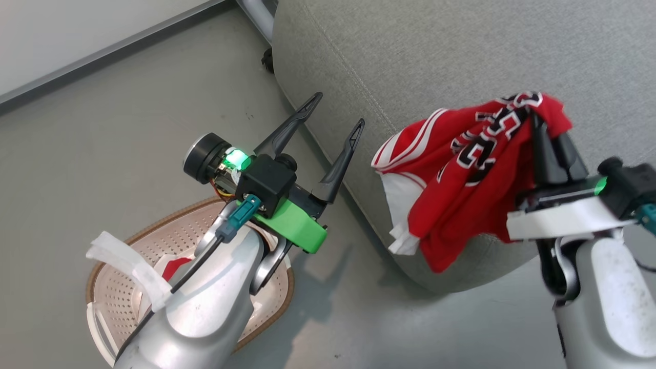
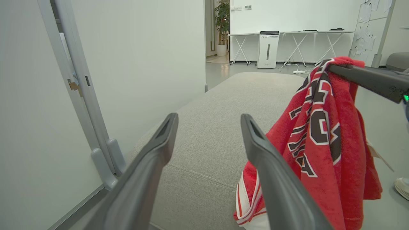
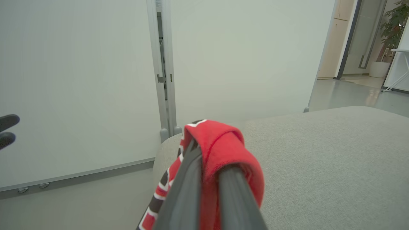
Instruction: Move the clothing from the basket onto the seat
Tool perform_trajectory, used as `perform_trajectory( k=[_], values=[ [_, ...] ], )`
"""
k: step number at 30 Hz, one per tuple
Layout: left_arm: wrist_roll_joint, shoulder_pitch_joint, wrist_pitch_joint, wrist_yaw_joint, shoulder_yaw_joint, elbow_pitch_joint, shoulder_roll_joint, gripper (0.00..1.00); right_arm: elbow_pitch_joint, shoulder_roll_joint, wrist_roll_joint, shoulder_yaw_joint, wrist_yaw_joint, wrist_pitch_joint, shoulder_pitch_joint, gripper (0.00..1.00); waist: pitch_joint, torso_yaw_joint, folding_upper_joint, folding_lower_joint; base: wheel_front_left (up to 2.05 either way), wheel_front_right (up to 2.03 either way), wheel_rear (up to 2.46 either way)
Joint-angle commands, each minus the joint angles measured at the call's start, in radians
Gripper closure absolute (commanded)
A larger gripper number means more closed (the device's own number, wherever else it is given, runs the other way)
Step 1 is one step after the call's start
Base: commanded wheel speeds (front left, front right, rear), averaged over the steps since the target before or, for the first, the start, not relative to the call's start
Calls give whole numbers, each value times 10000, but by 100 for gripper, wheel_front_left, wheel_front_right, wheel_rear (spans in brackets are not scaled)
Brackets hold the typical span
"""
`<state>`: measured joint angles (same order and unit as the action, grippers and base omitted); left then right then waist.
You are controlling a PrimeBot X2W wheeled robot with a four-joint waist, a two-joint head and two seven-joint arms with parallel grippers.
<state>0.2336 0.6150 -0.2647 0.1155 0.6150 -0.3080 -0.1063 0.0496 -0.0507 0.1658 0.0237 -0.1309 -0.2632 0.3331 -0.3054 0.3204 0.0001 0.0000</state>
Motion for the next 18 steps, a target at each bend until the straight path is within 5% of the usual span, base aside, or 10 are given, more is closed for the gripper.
perform_trajectory(
  k=[1,18],
  values=[
    [-96,-61,5,-24,-49,37,-84,0,-97,-99,-48,109,3,-24,353,100,-132,-89,-1,0,0,0,0],
    [-424,856,5,39,120,322,-215,0,553,-1365,-425,1409,3,-24,5728,100,-2344,-1129,-1,0,0,0,0]
  ],
)
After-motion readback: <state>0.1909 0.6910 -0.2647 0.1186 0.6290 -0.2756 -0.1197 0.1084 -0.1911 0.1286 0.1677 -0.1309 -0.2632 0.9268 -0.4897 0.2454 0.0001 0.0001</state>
